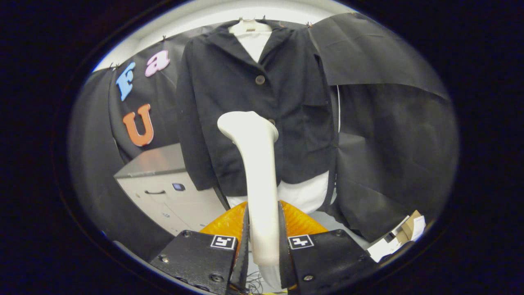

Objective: Iron the clothes twice with a garment steamer, once on the left side and once on the right side.

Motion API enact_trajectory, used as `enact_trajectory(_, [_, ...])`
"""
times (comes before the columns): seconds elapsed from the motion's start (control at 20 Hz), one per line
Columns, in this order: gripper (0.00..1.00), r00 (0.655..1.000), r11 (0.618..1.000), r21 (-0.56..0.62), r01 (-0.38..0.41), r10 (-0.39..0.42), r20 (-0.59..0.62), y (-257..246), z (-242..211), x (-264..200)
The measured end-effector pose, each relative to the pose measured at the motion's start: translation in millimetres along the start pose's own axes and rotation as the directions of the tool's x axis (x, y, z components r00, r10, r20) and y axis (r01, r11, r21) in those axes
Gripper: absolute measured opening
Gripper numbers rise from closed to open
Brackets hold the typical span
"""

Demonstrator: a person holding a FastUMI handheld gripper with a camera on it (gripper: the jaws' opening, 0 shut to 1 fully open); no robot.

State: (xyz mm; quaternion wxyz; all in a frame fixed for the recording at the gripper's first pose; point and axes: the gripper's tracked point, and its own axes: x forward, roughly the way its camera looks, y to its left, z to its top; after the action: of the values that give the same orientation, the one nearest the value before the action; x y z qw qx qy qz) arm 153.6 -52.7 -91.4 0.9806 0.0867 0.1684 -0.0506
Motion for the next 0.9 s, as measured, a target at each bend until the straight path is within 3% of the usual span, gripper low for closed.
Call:
enact_trajectory(0.35, [0.33, 0.983, 0.997, 0.074, -0.032, 0.018, 0.181, -19.3, 103.7, -36.9])
enact_trajectory(0.9, [0.33, 0.898, 0.985, 0.171, -0.019, -0.058, 0.435, -68.0, 286.4, -35.2])
